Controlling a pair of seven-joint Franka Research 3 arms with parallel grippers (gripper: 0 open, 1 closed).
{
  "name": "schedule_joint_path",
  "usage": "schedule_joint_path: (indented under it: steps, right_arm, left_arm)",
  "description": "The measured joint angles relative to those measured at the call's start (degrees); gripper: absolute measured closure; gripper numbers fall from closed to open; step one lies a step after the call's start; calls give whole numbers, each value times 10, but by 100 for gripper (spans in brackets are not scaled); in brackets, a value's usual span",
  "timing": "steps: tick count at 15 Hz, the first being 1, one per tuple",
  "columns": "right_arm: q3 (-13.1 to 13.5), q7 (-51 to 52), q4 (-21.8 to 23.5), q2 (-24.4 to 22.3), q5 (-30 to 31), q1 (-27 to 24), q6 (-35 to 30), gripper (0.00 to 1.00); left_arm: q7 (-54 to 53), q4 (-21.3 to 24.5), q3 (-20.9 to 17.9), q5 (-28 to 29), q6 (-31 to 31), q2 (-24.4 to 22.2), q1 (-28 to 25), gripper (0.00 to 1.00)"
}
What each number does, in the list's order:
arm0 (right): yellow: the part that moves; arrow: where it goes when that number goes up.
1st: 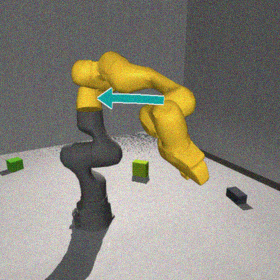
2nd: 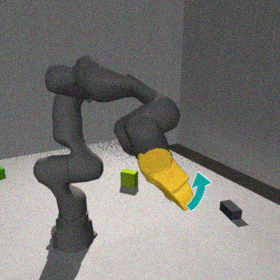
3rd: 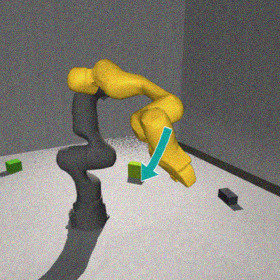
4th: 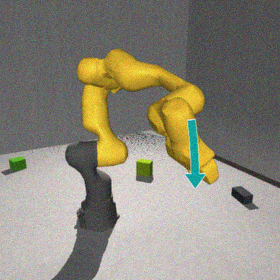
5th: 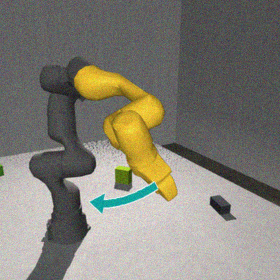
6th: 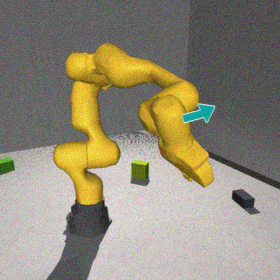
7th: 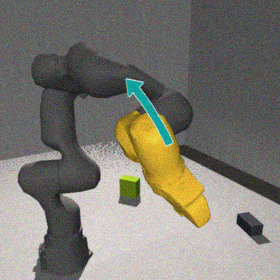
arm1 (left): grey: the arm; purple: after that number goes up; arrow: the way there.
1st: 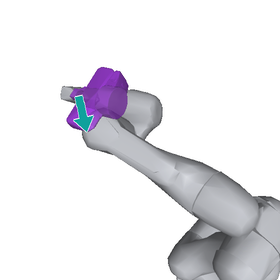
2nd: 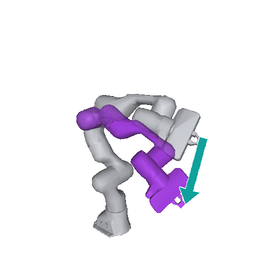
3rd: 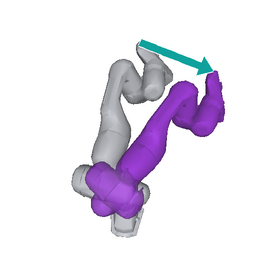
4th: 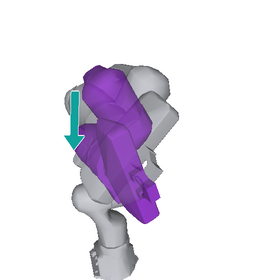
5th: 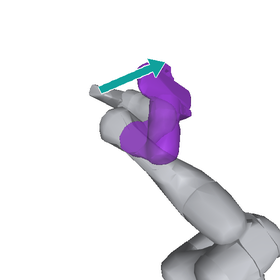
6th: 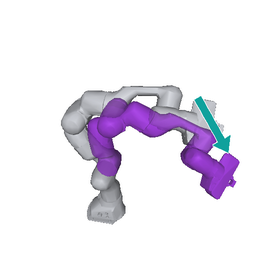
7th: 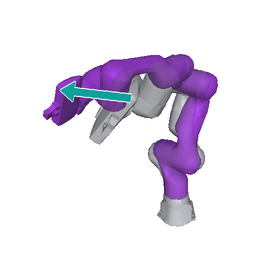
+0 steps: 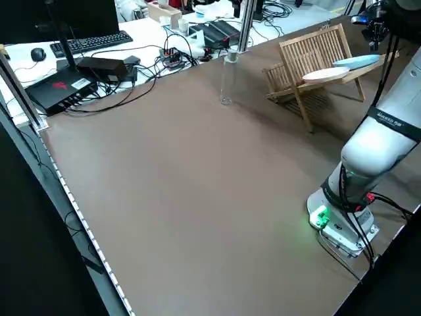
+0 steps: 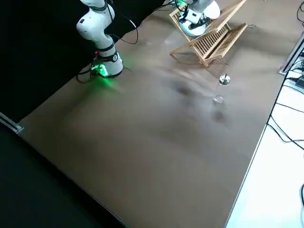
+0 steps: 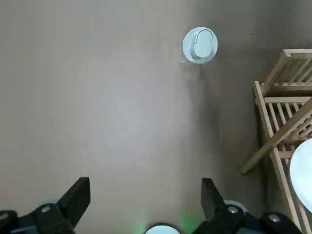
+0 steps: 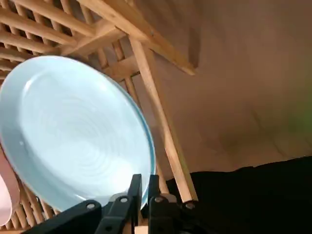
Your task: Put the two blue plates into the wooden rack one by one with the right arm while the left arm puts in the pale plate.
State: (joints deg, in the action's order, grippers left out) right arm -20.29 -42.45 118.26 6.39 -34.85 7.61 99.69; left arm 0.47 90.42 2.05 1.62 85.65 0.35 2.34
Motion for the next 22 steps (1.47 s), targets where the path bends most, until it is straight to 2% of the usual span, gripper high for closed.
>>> schedule_joint_path:
  steps: [5,8,13,16,17,19,22]
  right_arm:
    - [1,0,-9,0,0,0,-7,85]
    - [9,0,-50,0,3,-13,-44,84]
    - [17,62,-141,-1,96,-107,-120,84]
    - [19,150,-169,0,128,-162,-137,84]
    - [20,202,-183,0,163,-187,-152,84]
    - [20,253,-202,-1,195,-203,-185,84]
    - [20,305,-223,-2,210,-225,-209,84]
  left_arm:
    - [0,0,0,0,0,0,0,0]
    - [0,0,0,0,0,0,0,0]
    - [0,0,0,0,0,0,1,0]
    - [0,0,0,0,0,0,1,0]
    - [0,-1,0,0,0,0,0,0]
    - [0,-1,0,0,0,0,1,0]
    - [0,-1,0,0,0,0,1,0]
